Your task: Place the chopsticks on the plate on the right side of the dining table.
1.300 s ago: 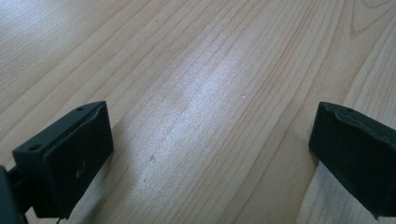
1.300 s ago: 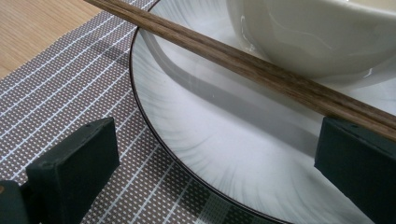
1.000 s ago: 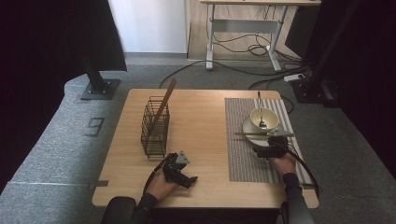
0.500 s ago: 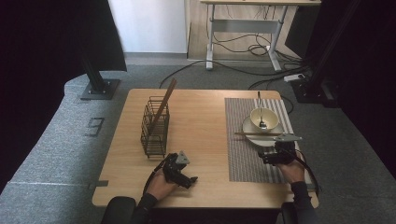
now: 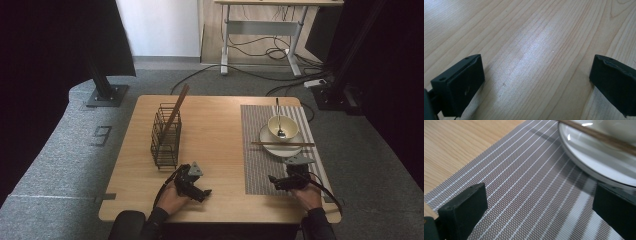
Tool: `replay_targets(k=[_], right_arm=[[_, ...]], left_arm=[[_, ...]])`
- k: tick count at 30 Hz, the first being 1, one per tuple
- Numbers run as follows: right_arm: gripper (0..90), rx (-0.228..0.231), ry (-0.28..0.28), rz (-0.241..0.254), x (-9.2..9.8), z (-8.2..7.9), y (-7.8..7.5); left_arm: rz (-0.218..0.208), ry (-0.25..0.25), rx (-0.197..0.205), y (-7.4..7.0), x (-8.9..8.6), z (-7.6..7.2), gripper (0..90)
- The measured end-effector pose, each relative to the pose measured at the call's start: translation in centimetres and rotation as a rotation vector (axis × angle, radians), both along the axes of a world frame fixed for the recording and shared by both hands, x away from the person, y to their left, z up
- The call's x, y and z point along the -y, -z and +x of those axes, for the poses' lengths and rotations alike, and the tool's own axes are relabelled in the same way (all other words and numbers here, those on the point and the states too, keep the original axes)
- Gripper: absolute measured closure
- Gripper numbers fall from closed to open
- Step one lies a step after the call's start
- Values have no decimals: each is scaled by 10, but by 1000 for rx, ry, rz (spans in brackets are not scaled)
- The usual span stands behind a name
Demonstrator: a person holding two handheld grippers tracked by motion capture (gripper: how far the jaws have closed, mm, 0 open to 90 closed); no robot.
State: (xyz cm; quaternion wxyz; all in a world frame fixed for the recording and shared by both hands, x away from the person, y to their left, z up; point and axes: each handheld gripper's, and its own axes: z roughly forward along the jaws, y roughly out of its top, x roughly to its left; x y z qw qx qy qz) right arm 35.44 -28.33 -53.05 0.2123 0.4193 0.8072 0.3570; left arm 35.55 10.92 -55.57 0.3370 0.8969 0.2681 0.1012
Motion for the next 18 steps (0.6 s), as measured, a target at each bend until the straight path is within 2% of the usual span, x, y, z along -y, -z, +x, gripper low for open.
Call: replay_targets(k=[11,14,18], right_arm=[[0,-20,-30,-35,-11,15,29],[0,-27,-34,-17,-11,17,30],[0,-70,-29,9,-9,20,31]], left_arm=[[0,0,1,0,0,0,0],[-1,0,1,0,0,0,0],[0,1,1,0,0,0,0]])
